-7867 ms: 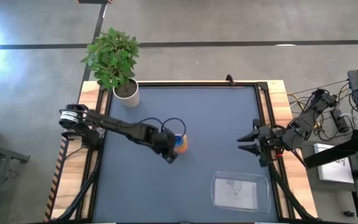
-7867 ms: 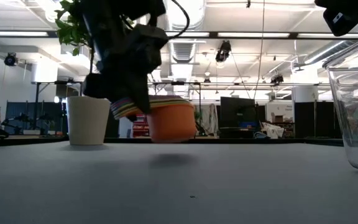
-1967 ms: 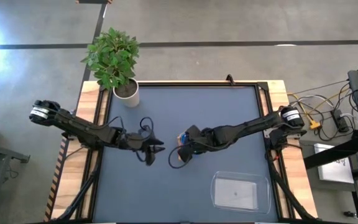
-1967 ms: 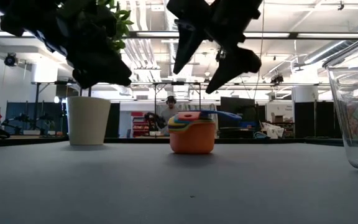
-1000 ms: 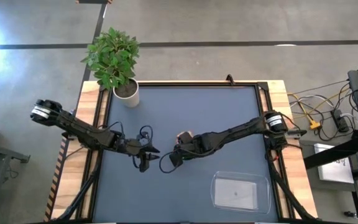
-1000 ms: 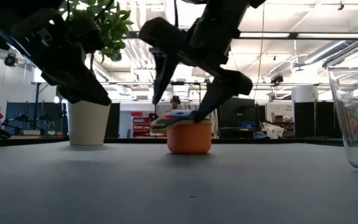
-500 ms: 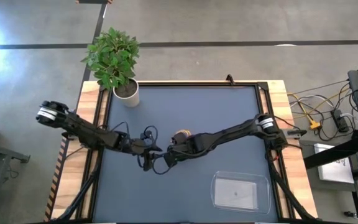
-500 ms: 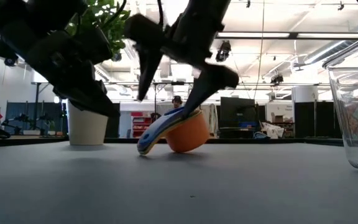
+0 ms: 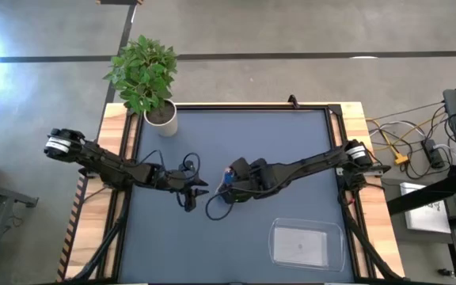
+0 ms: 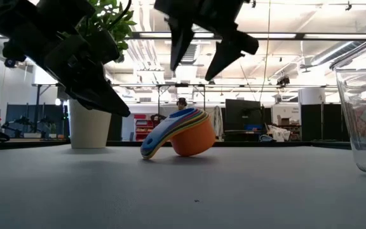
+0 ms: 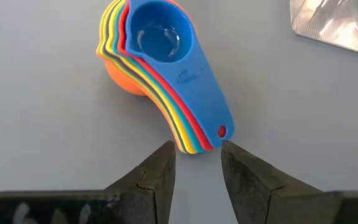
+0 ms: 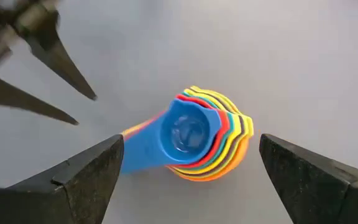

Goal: Nest measuring cups in basket
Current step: Put the stack of measuring cups into the bin

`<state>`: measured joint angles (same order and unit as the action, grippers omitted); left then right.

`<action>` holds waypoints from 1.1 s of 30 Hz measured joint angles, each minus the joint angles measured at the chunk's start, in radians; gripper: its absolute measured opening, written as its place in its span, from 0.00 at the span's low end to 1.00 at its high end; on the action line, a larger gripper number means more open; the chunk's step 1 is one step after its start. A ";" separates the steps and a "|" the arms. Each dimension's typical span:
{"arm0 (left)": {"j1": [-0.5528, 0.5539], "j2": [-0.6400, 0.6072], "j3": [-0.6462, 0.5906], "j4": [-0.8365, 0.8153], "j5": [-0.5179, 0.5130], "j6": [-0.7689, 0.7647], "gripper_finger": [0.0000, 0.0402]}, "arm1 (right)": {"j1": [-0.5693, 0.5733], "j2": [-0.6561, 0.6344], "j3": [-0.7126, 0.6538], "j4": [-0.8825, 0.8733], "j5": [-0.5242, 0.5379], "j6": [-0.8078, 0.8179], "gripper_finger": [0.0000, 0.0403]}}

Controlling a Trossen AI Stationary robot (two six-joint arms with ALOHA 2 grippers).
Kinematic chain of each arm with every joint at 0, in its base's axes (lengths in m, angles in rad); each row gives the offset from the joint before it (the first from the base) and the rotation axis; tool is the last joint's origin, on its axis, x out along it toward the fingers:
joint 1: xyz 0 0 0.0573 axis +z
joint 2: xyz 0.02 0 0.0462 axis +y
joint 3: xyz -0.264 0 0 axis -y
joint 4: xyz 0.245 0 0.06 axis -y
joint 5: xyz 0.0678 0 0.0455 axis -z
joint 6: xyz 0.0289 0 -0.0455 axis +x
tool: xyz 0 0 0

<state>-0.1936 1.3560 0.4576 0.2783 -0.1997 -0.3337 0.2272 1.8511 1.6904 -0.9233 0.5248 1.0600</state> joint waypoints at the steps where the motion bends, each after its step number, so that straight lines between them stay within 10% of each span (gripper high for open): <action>1: 0.000 0.000 0.000 0.001 0.000 0.002 0.28 | 0.000 0.005 -0.007 0.006 0.000 -0.028 0.90; 8: 0.000 0.000 0.000 0.009 0.000 0.014 0.28 | -0.005 0.006 -0.088 0.171 -0.077 -0.245 0.66; 18: -0.001 0.000 0.000 0.011 0.001 0.015 0.28 | -0.089 -0.004 -0.192 0.261 -0.184 -0.263 0.07; 33: -0.001 0.000 0.000 0.002 0.002 0.015 0.28 | -0.174 -0.098 -0.346 0.323 -0.211 -0.246 0.03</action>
<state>-0.1944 1.3560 0.4576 0.2802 -0.1982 -0.3183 0.0537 1.7532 1.3441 -0.5999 0.3138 0.8143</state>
